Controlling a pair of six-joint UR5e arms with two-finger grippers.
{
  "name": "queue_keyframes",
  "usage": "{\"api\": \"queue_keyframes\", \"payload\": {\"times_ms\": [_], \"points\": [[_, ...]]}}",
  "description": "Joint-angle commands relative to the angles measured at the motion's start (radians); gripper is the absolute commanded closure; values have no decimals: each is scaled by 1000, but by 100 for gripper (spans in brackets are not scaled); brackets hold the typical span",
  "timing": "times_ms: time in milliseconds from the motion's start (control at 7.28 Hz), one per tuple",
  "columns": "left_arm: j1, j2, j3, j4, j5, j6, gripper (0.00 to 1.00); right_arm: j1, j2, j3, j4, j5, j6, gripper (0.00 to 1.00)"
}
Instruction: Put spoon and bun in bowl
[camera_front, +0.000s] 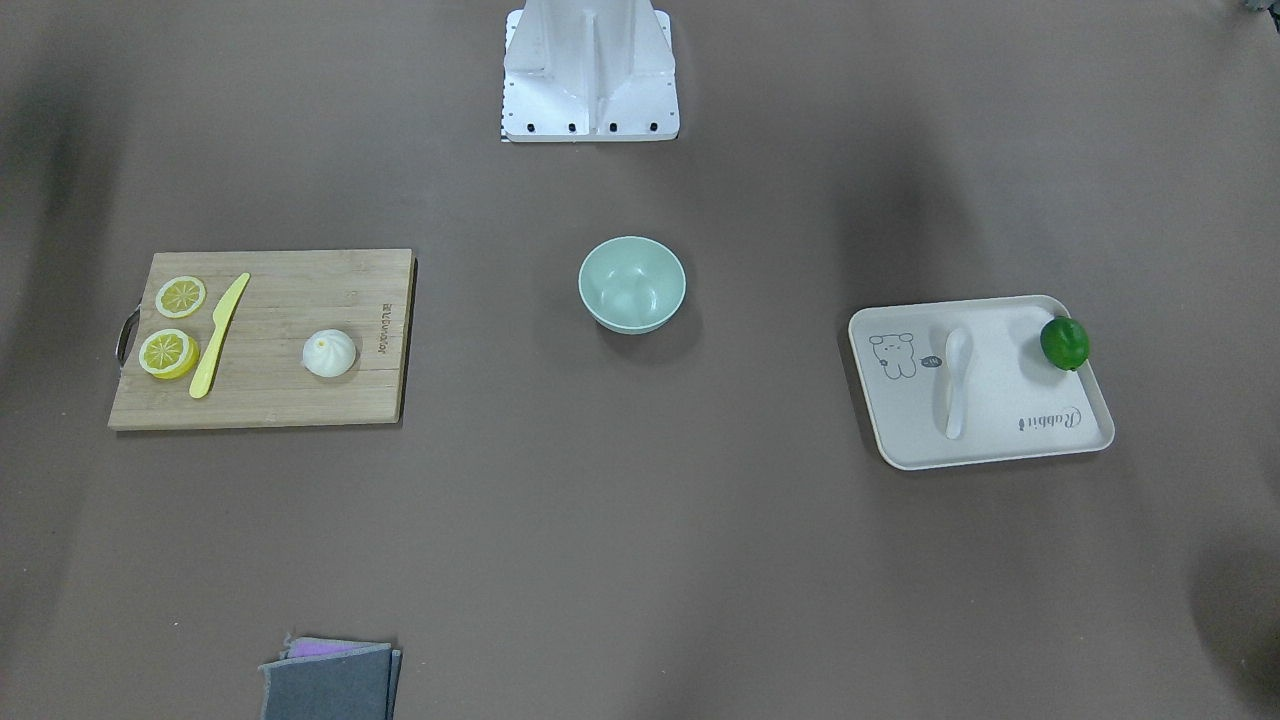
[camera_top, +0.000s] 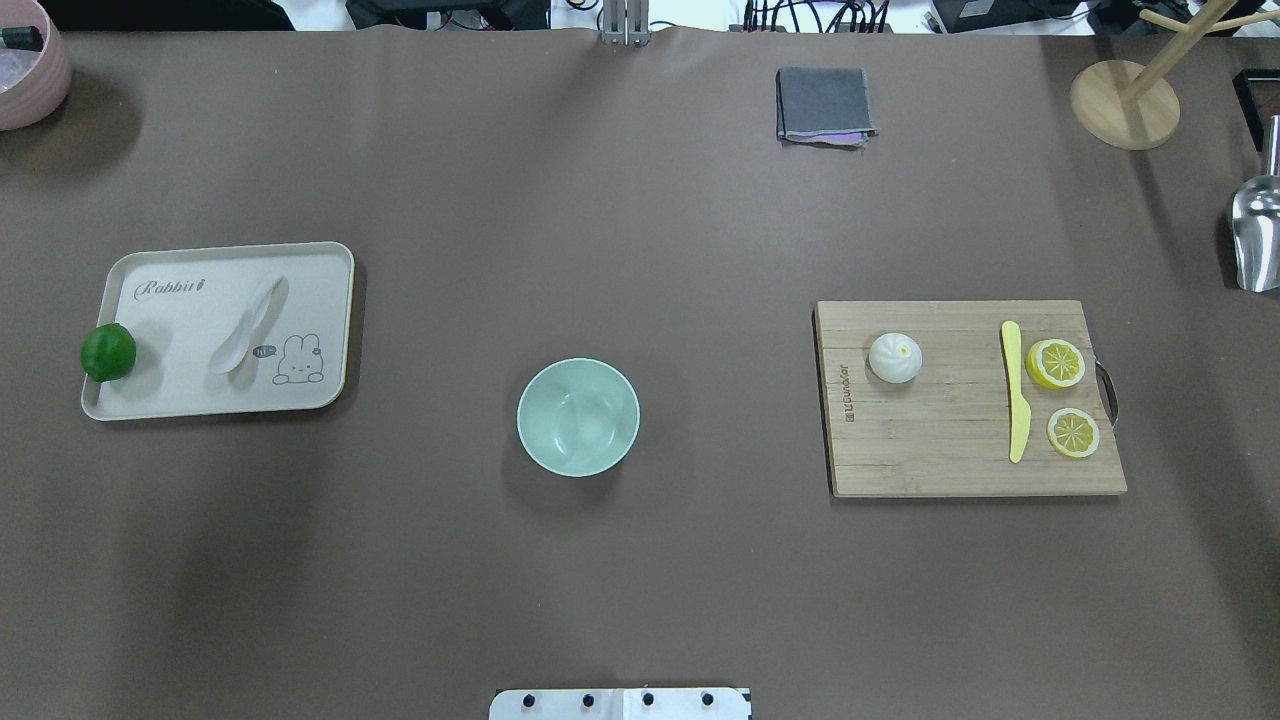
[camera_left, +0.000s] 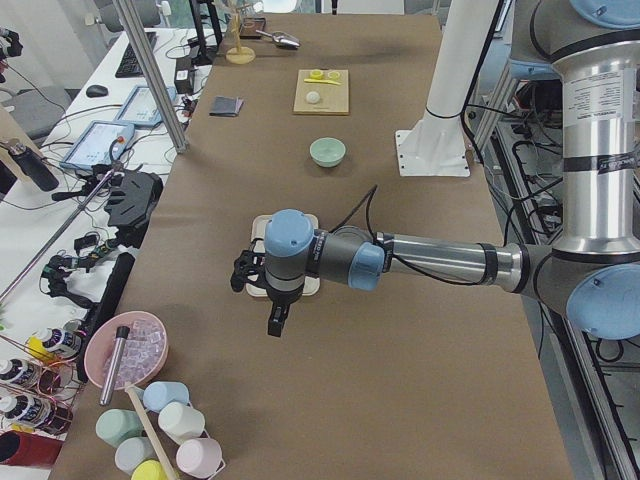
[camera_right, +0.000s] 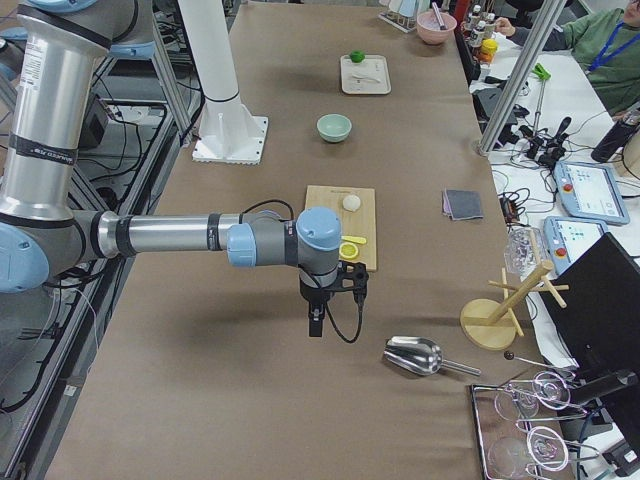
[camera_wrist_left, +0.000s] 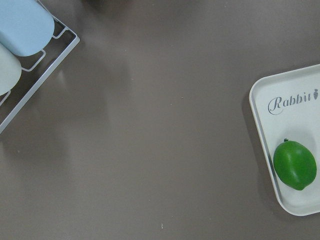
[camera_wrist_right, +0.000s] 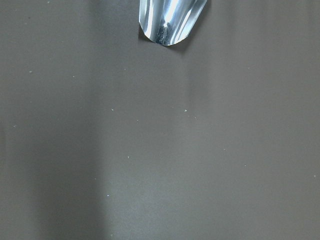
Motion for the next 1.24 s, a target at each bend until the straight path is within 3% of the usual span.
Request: {"api": "queue_keyframes", "payload": {"times_ms": [0,824,962,1099], "points": [[1,-1,2,-1,0,0,2,0,2,1,2,-4,0,0],[2,-32,-10,-25,-11,0,2,0,99,12,8,41,15,0],[2,-38,-19,-39,-11,-5,2,0,106,31,51,34,15,0],[2,-37,-16,-132,-9,-6,2,2,119,38,92,34,31,0]]}}
